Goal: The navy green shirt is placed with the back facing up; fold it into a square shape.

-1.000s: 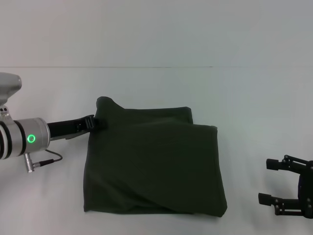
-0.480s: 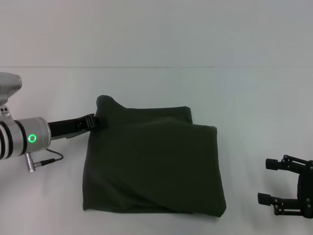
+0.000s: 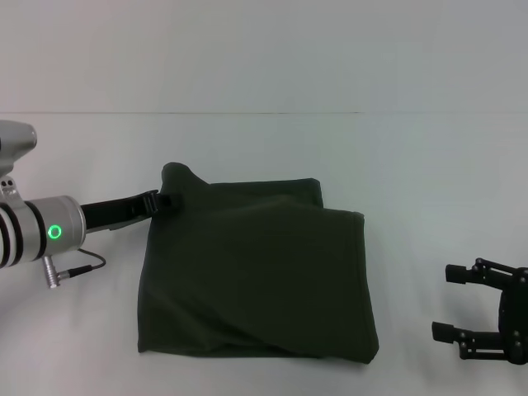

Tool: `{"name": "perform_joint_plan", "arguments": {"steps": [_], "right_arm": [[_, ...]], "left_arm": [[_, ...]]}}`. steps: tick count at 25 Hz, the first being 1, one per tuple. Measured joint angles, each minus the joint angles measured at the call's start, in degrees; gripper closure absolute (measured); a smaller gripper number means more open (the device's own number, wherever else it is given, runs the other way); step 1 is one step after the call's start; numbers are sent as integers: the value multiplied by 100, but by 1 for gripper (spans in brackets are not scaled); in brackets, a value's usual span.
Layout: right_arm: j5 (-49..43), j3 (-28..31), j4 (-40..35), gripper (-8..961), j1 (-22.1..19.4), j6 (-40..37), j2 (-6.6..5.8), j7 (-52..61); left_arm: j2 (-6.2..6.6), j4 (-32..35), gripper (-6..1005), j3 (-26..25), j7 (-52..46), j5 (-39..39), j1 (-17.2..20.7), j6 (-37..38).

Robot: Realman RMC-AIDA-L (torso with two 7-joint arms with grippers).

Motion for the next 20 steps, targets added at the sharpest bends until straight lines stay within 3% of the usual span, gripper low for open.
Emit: {"name": "perform_joint_plan", "arguments": {"steps": [2,13,20], "right_arm": [[0,0,6,31,17,6,4,0],[41,38,-1,31,79,28,52,-30],[77,68,-9,32,313,103,152,-71]], "left_arm": [[-4,20,727,0,46,0,-1,-12],[-53,572,489,-3,788,-190,222,516],[85,1249,278,-141,2225,-480,622,2202]]}}
